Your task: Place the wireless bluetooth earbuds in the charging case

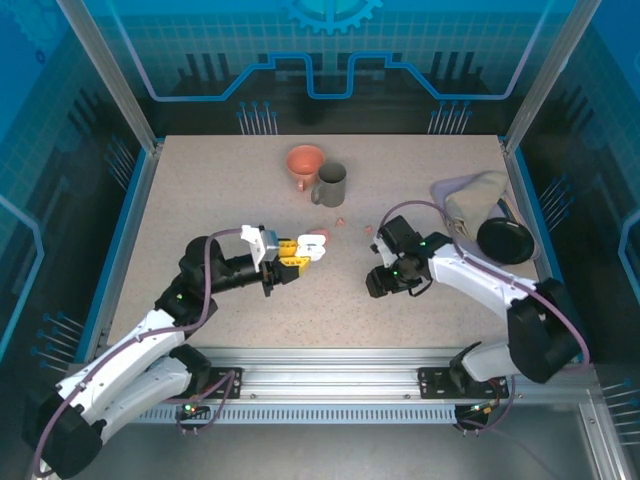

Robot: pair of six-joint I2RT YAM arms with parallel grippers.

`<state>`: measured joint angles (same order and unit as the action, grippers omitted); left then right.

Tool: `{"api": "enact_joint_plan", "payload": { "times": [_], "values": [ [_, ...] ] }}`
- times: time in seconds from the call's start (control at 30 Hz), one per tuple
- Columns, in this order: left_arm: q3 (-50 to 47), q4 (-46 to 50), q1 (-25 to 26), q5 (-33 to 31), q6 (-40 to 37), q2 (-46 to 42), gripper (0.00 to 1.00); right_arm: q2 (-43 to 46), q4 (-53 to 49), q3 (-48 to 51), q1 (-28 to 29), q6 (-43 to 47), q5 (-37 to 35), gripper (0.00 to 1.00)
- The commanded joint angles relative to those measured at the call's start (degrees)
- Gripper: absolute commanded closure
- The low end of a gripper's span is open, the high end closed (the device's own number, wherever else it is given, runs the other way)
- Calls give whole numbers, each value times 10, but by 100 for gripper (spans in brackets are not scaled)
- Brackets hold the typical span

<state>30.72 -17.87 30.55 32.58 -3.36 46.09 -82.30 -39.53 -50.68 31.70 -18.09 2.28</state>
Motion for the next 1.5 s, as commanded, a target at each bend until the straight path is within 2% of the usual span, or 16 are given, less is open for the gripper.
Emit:
{"api": "enact_joint_plan", "payload": {
  "times": [0.0, 0.47, 1.47],
  "values": [
    [24, -4, 4, 0, -10, 1, 100, -38, -4, -35, -6, 12, 0, 45],
    [27, 10, 5, 0, -8, 0, 100, -147, 22, -72, -2, 20, -3, 53],
    [21, 9, 4, 0, -9, -6, 100, -203, 13, -85, 26, 23, -19, 71]
  ]
}}
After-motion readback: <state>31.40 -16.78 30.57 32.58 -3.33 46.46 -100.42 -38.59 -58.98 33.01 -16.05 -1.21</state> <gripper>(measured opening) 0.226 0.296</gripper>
